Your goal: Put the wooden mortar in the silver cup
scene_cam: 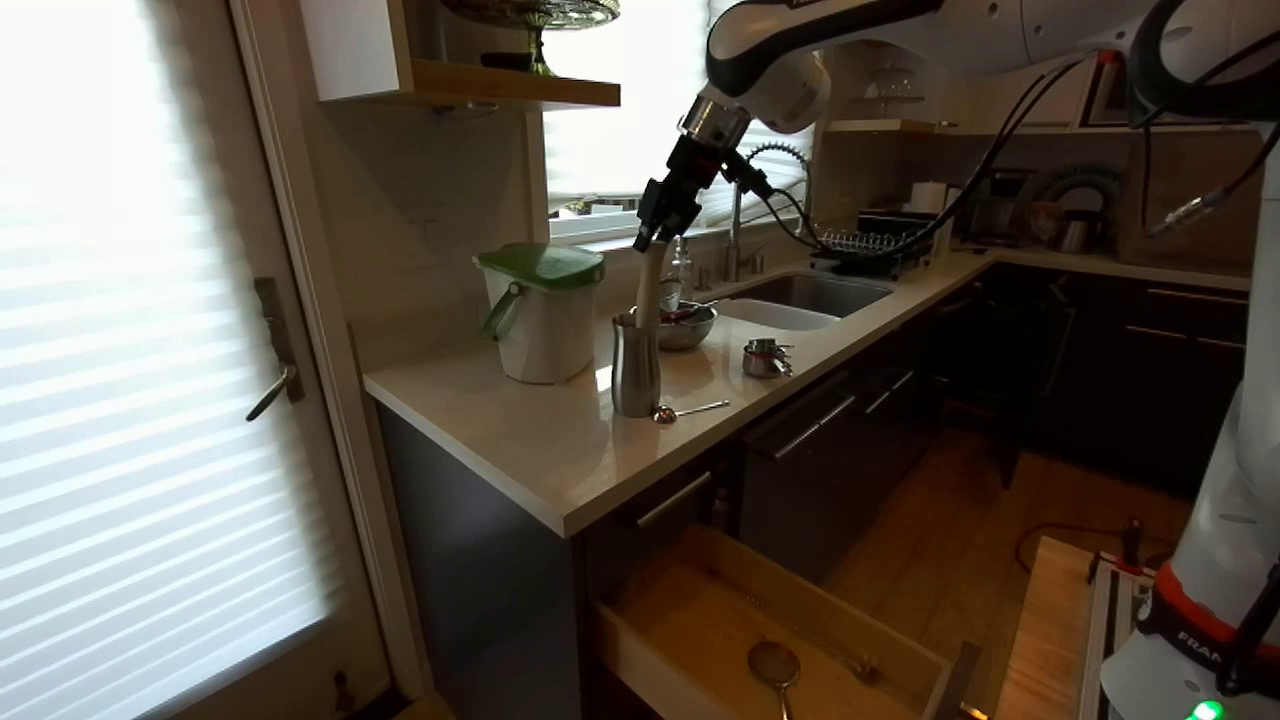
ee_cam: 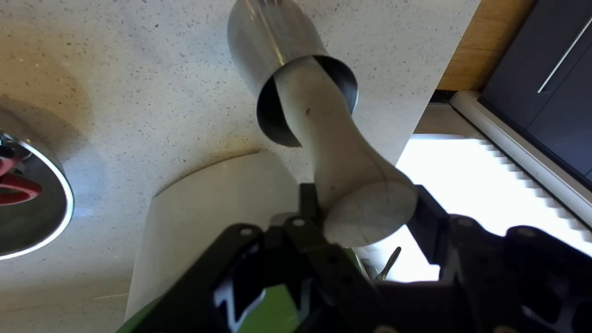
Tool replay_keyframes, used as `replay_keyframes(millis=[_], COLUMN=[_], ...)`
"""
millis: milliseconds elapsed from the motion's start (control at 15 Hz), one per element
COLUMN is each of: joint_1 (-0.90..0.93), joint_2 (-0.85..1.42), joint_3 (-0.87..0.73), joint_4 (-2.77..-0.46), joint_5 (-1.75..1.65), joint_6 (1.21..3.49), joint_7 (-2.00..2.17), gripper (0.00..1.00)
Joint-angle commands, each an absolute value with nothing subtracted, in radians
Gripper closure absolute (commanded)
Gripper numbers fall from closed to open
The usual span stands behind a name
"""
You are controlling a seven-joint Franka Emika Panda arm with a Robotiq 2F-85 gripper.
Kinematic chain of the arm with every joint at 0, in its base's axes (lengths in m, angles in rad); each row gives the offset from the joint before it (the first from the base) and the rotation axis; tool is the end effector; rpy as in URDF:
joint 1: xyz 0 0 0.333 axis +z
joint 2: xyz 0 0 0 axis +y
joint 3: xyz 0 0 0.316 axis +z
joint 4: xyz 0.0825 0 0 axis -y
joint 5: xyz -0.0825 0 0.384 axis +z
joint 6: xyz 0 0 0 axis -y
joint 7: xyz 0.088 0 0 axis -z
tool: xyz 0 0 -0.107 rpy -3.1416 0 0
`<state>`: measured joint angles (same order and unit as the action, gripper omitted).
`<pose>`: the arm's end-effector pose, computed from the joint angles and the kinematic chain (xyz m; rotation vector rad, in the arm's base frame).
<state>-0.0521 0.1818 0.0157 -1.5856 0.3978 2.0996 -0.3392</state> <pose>0.6500 -0.0059 0.5661 -2.7716 -0.2184 -0.5563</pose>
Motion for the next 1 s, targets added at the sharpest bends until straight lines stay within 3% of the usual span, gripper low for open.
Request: replay_keyframes(millis=[0, 67, 333, 933], joint_1=[-0.056, -0.056, -0.052, -0.054], joint_2=[0.177, 0.175, 0.12, -0.021], joint_3=[0.019, 0.019, 0.015, -0.02], joint_4=[-1.595, -1.588, -1.552, -1.453], joint_5=[0.383, 0.384, 0.328, 0.166], joint_6=[2.111, 2.1, 2.024, 1.602], joint_7=[-0.335, -0.333, -0.322, -0.552], gripper=[0.24, 0.24, 0.0, 0.0])
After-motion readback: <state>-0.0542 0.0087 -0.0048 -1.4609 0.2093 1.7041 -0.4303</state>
